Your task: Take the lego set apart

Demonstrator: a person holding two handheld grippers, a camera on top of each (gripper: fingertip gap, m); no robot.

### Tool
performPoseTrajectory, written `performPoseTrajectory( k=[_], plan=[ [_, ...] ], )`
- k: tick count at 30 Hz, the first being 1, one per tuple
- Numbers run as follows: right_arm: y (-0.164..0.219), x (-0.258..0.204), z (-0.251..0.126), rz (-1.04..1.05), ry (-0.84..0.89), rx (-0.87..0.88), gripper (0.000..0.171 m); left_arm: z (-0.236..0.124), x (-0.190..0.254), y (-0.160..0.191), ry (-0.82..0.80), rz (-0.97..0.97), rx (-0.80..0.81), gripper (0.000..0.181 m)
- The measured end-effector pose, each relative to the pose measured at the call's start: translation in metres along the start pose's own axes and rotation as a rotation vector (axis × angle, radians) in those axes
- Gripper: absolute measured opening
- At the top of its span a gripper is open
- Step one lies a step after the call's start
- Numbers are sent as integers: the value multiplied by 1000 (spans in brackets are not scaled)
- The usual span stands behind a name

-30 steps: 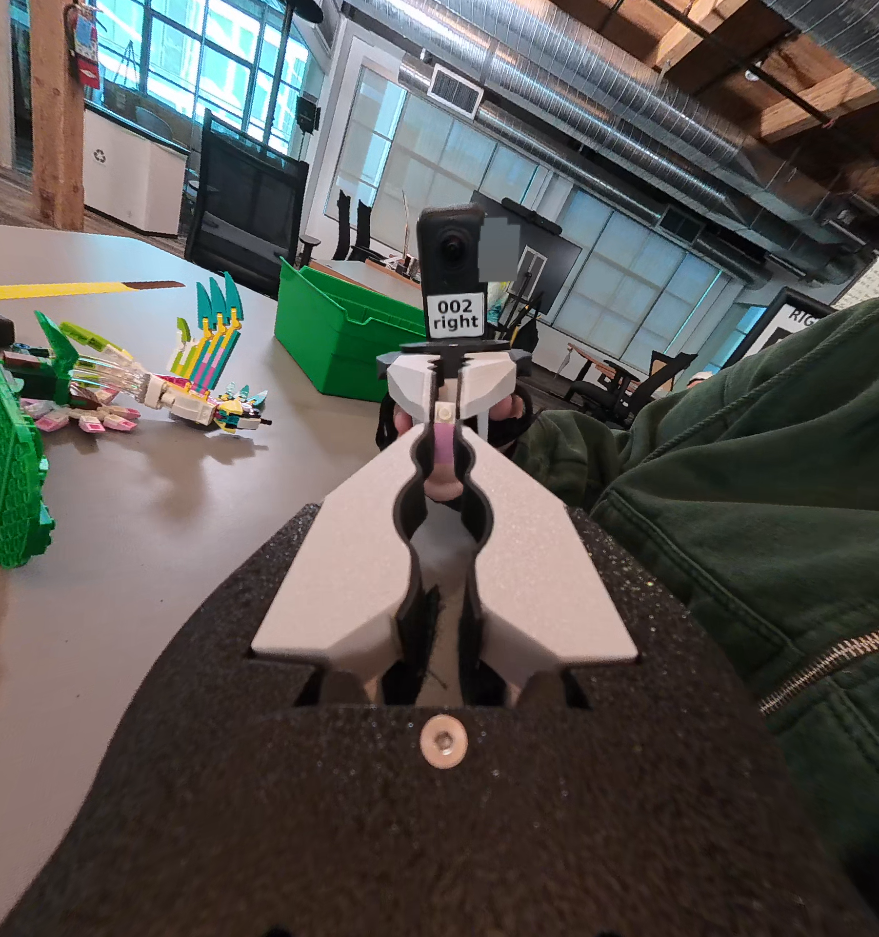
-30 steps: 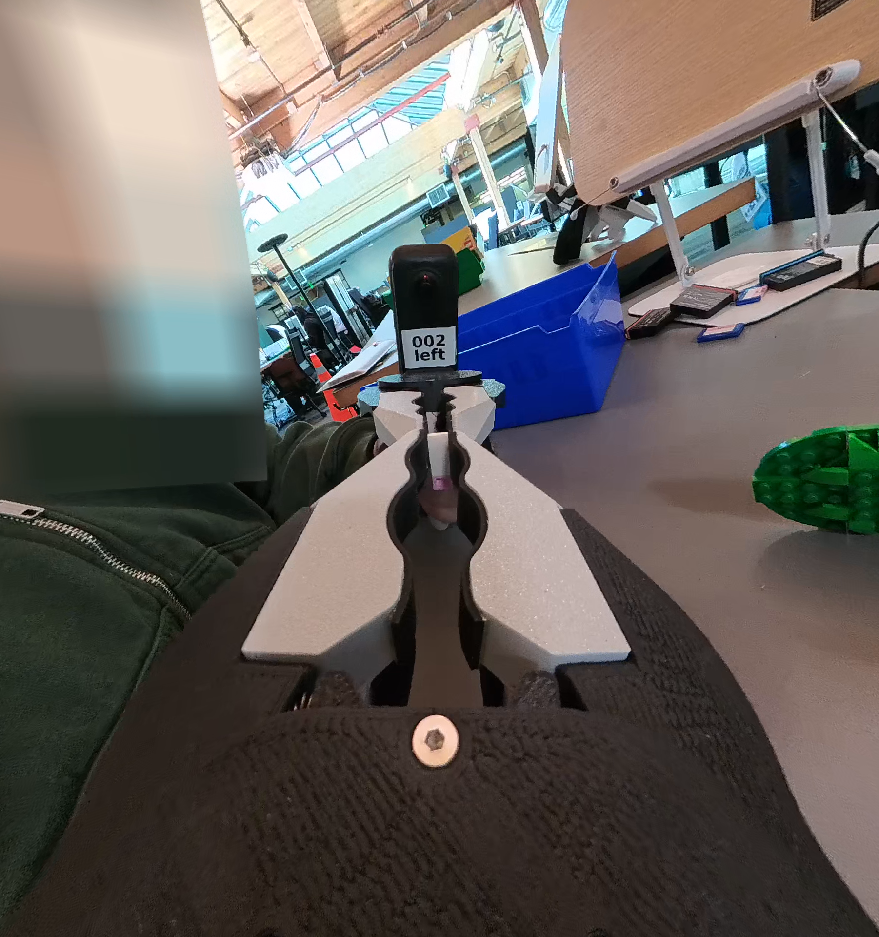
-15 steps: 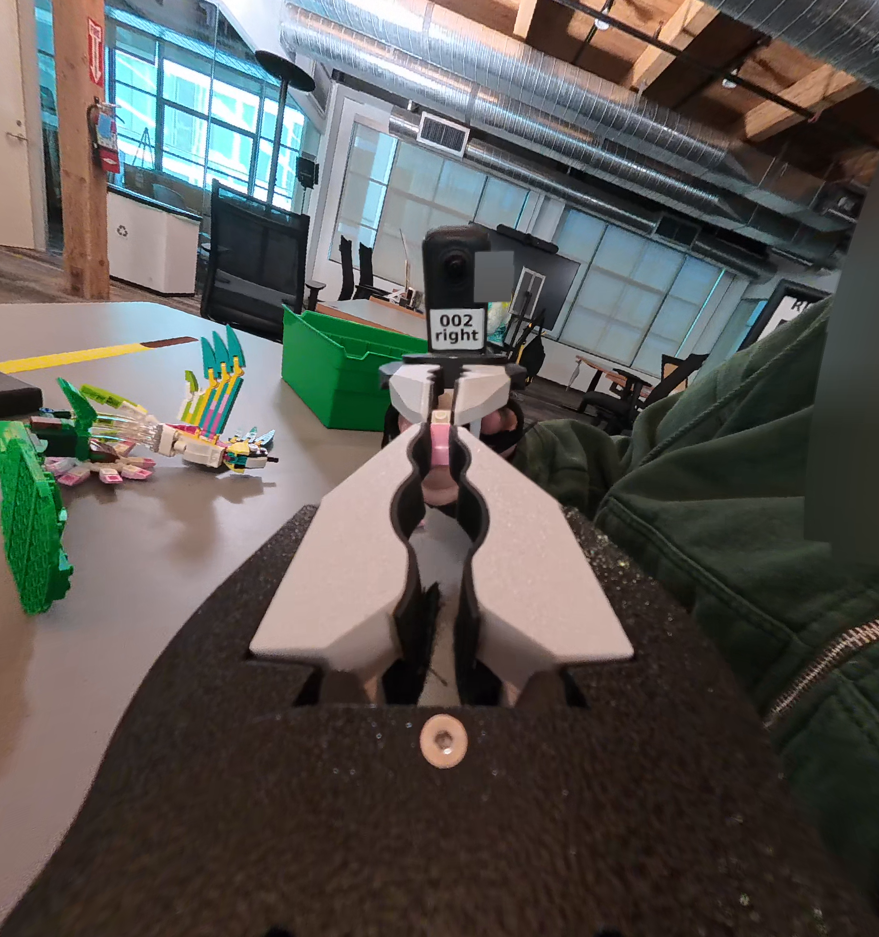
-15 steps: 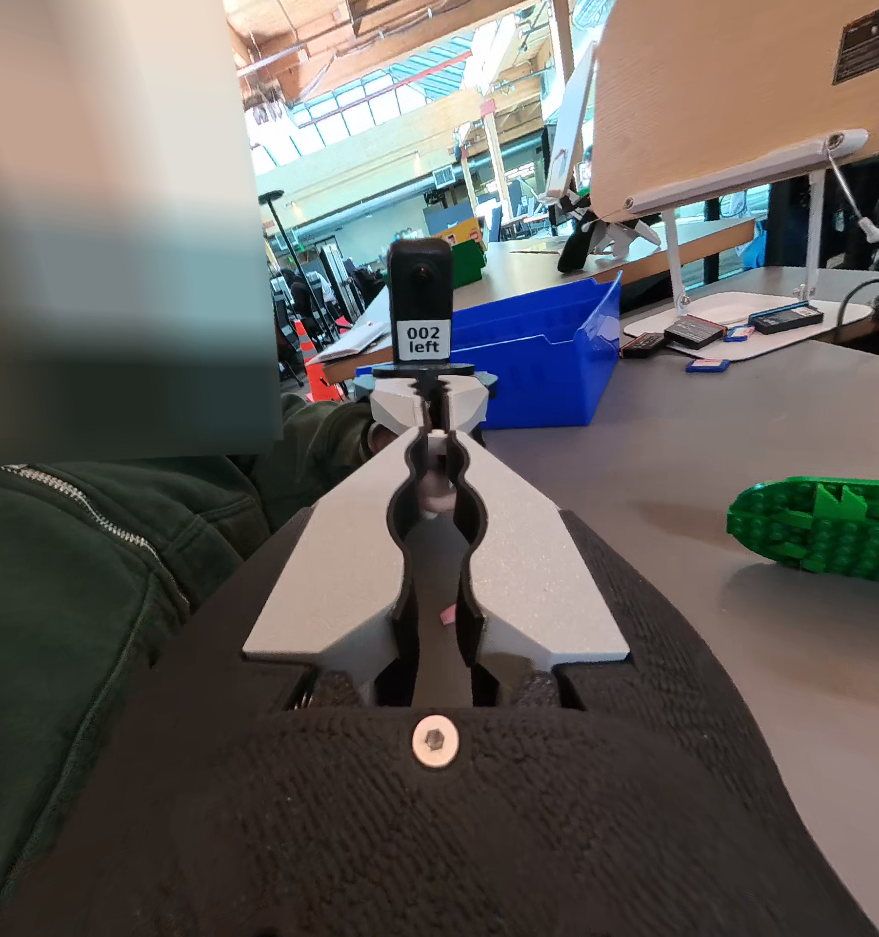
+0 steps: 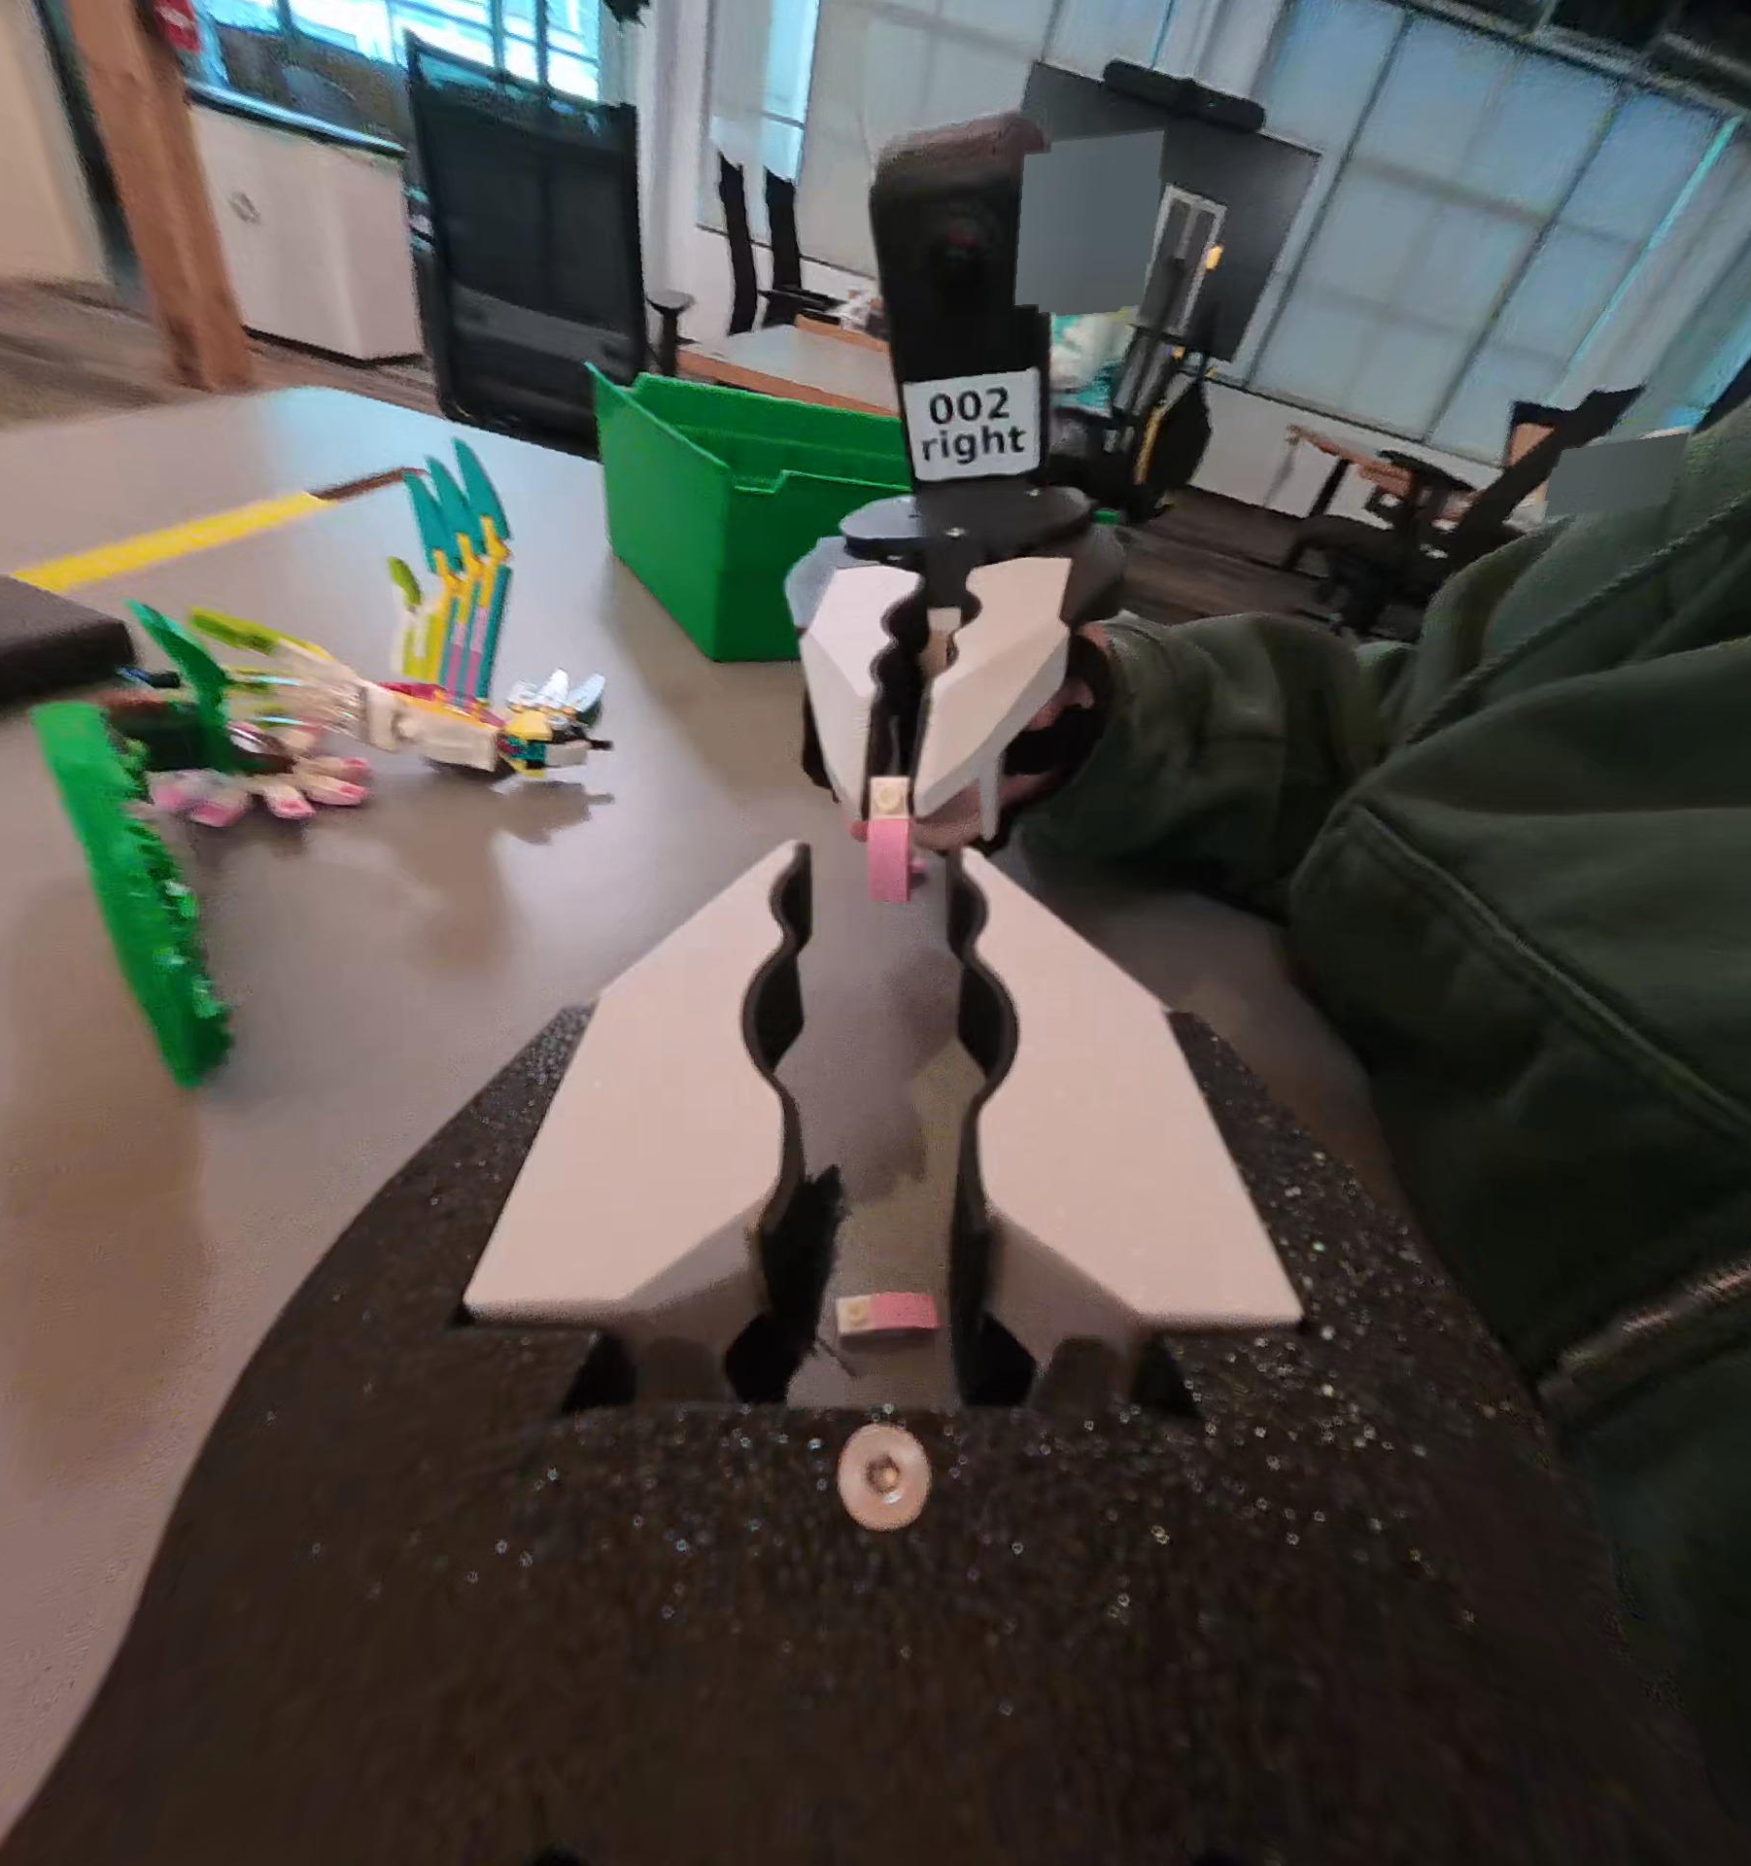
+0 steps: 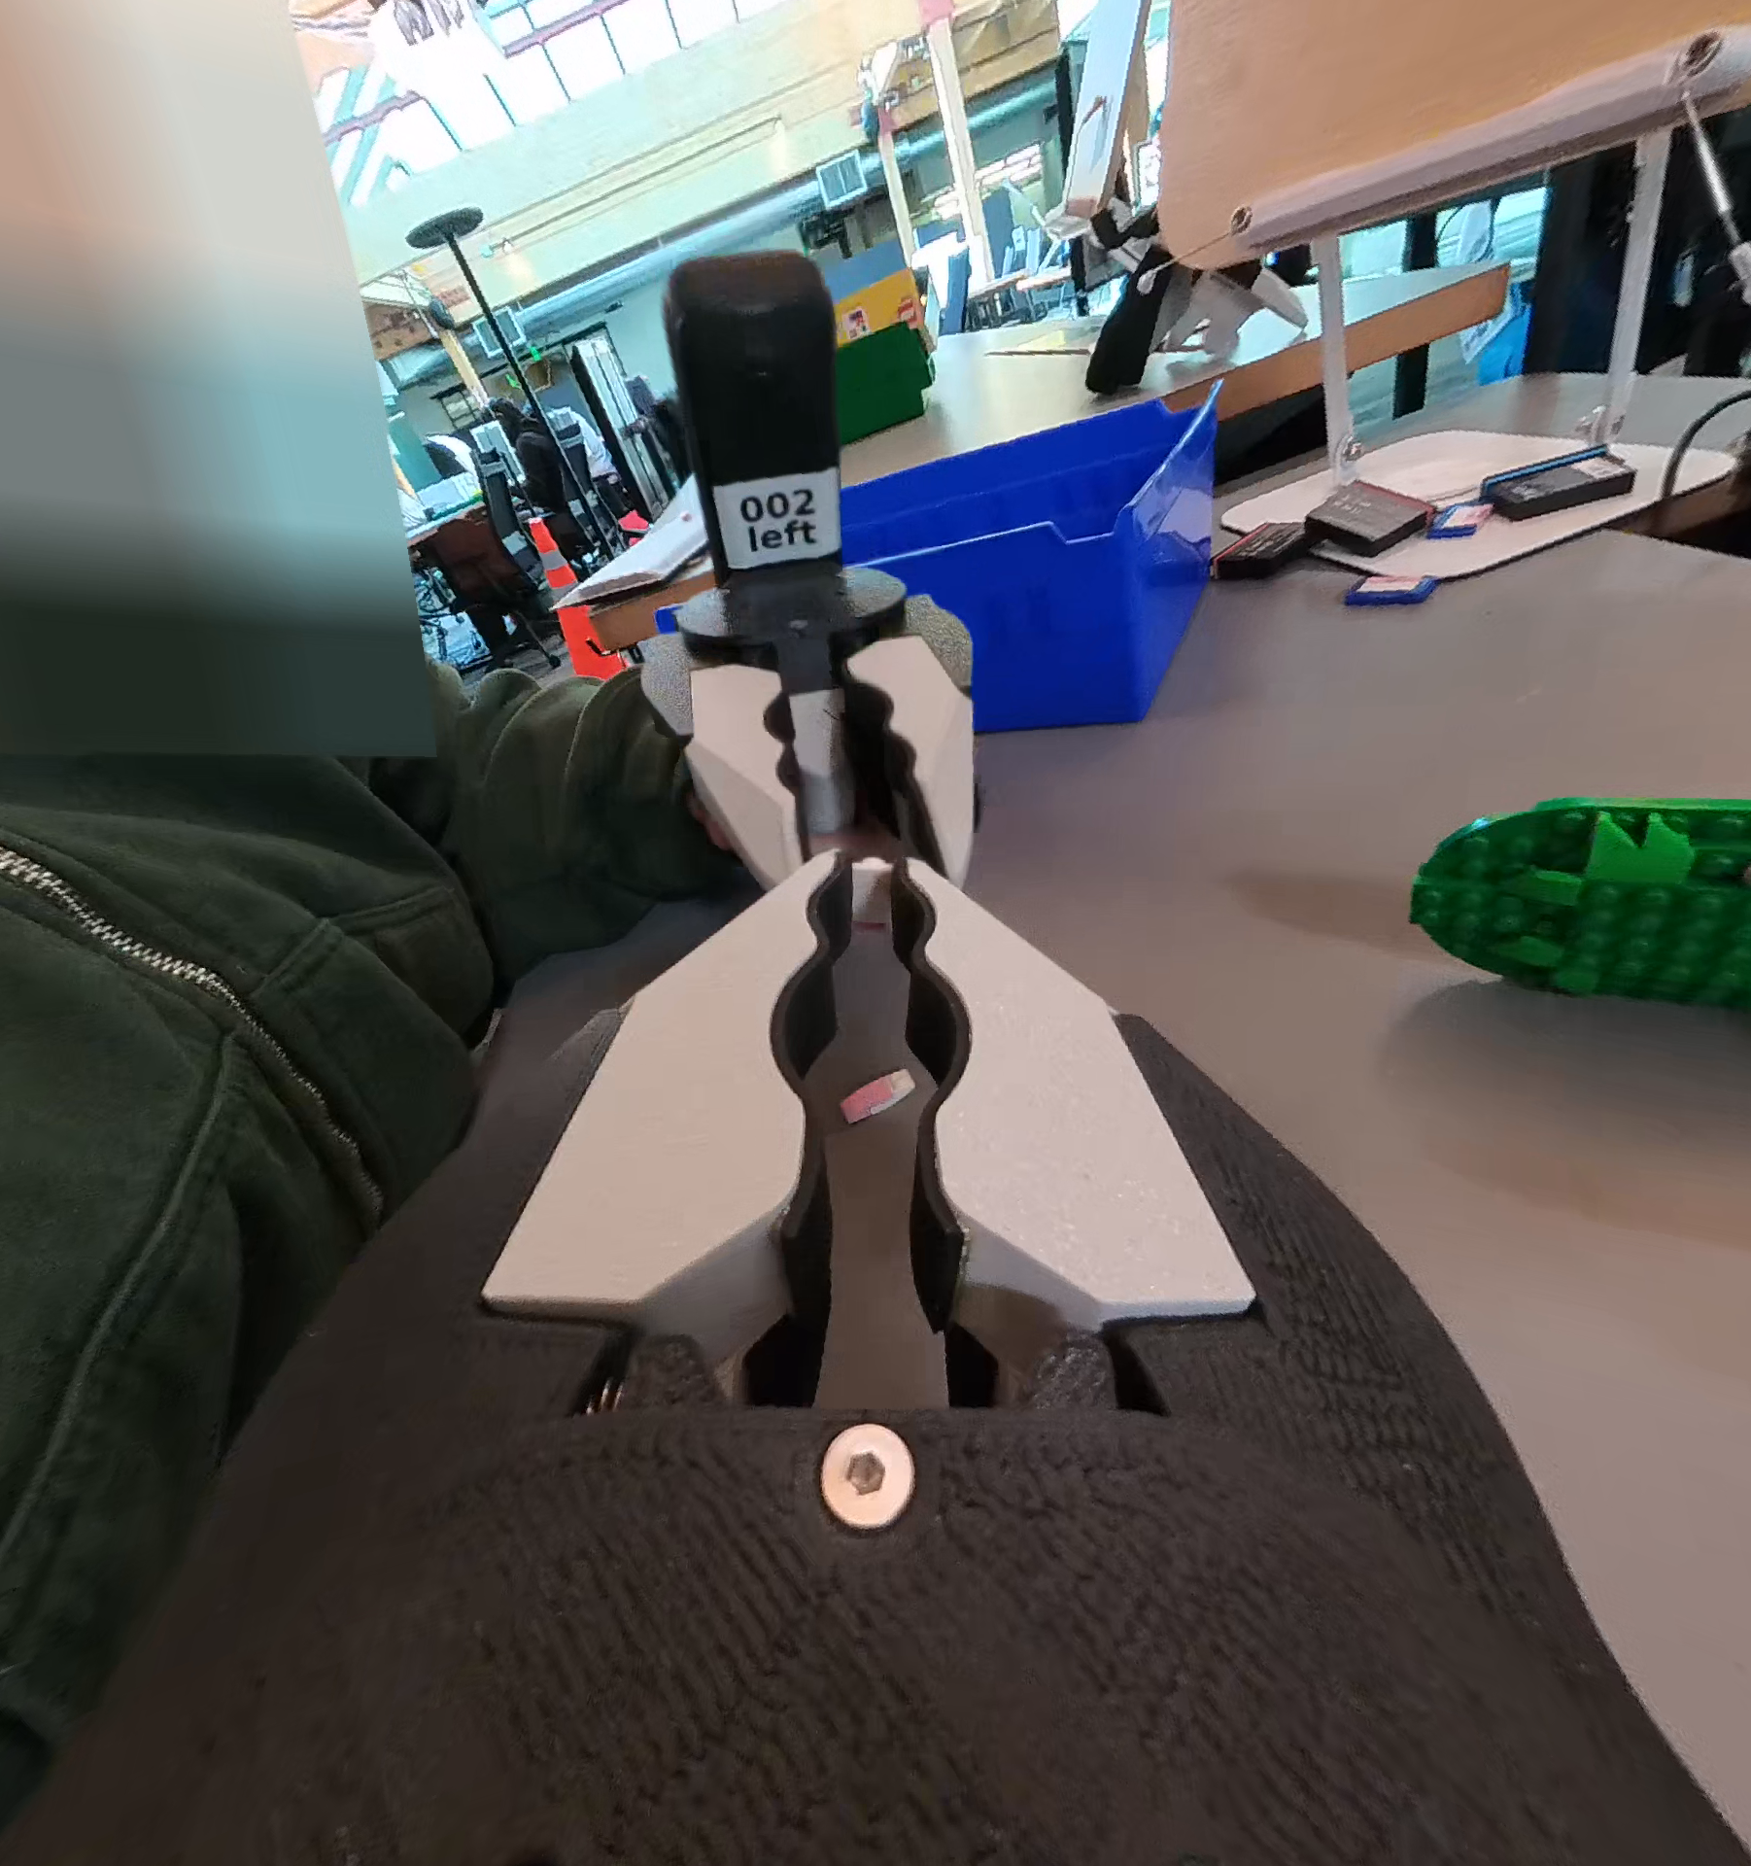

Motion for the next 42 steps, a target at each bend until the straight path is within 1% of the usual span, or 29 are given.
performPoseTrajectory(
  k=[1,3,8,11,13,20,21,22,23,24,26,29,31,32,33,35,37,38,40,42],
  plan=[
    [1,-1,1,0,-4,-7,5,1,2,1,15,-21,0,21],
    [3,-4,3,9,-19,-11,5,-1,4,-2,44,-38,16,7],
    [6,-7,5,27,-44,-22,5,-2,7,0,85,-34,-51,6],
    [5,-11,3,-2,-75,-35,5,-2,12,-2,94,59,-58,6],
    [4,-14,0,-19,-96,-46,5,-1,15,-5,100,74,-42,5],
    [5,-19,-5,-205,-68,-162,5,2,19,-2,107,98,-41,4],
    [6,-19,-5,-239,-55,-188,5,2,19,-3,107,98,-32,4],
    [16,-12,-9,-294,-5,-282,5,0,22,-14,135,56,49,4],
    [31,0,-16,-370,66,-409,6,-7,23,-33,157,-14,154,4],
    [40,3,-18,-376,75,-439,5,-16,17,-47,123,2,215,4],
    [39,-6,-13,-286,17,-363,5,-24,7,-46,49,55,186,4],
    [25,-4,-10,-250,21,-260,5,-19,-3,-31,14,49,107,5],
    [15,4,-11,-213,65,-151,5,-24,-11,-34,-65,135,63,5],
    [9,9,-9,-209,98,-96,5,-31,-13,-44,-118,188,60,5],
    [2,12,-3,-206,124,-42,5,-42,-16,-60,-199,245,69,5],
    [-13,12,23,-181,105,24,5,-77,-22,-96,-438,347,85,5],
    [-31,13,64,-180,98,52,5,-128,-22,-124,-720,413,75,6],
    [-41,14,89,-178,93,65,5,-155,-21,-133,-863,429,64,6],
    [-58,14,145,-156,54,82,5,-203,-18,-137,-1092,436,9,6],
    [-64,16,205,-114,21,60,6,-242,-20,-132,-1274,431,-99,6]
  ],
)
Point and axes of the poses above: each gripper's, where its closed fingertips meet, z out along the fingers, y out of its underside, x = y × z across the jaws, the point moved 4 cm from there along -z, back along the fingers, and after that the axes turned 11 degrees about x, right-handed, at the moved point
